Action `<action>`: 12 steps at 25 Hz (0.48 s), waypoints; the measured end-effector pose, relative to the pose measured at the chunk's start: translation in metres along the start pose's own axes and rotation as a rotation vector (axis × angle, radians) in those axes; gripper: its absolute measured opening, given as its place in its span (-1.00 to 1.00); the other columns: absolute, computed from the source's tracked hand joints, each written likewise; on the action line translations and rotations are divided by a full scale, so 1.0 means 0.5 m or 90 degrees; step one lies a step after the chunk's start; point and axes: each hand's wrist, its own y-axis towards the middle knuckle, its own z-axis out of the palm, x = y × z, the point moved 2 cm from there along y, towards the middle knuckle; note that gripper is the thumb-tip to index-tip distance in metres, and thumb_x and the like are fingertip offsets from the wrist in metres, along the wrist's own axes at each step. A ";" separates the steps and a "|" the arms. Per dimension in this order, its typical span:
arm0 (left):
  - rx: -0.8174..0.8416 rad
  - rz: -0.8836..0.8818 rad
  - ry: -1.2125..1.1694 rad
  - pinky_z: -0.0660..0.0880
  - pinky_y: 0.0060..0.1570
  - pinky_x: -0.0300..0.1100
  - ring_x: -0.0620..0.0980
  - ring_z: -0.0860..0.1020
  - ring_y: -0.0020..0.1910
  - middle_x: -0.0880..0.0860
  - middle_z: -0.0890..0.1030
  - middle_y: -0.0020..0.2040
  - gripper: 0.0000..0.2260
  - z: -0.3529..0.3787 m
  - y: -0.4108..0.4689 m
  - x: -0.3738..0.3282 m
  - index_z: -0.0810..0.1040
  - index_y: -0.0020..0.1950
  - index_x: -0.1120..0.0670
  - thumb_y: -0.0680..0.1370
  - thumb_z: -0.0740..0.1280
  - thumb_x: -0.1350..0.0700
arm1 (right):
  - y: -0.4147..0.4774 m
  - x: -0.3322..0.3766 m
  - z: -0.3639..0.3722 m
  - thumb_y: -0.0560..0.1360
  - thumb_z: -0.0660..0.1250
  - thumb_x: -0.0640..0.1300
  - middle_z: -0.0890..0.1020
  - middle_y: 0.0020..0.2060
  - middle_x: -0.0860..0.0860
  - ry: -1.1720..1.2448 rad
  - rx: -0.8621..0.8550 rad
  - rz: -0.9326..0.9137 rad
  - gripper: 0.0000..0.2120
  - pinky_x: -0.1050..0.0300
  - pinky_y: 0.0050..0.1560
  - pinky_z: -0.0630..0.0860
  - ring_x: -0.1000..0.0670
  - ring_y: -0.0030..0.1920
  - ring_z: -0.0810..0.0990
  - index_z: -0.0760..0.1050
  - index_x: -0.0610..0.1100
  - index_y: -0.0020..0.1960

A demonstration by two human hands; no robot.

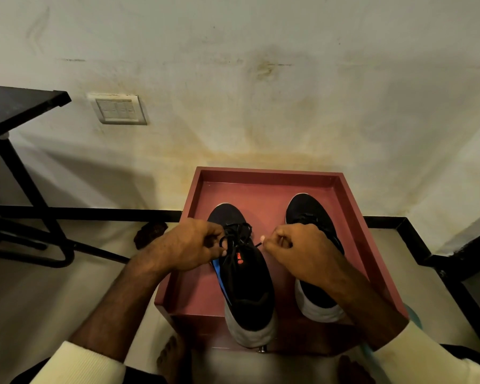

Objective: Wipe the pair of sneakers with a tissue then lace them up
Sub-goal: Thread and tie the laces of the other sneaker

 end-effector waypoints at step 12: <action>-0.058 0.017 -0.072 0.60 -0.19 -0.36 -0.20 0.67 -0.28 -0.05 0.71 -0.23 -0.94 -0.016 0.001 -0.014 0.70 -0.06 -0.01 0.52 0.54 0.04 | 0.064 0.050 0.046 0.52 0.39 -0.14 0.60 -0.26 0.26 0.087 0.118 -0.115 -0.79 0.19 -0.07 0.58 0.23 -0.25 0.58 0.74 0.02 0.08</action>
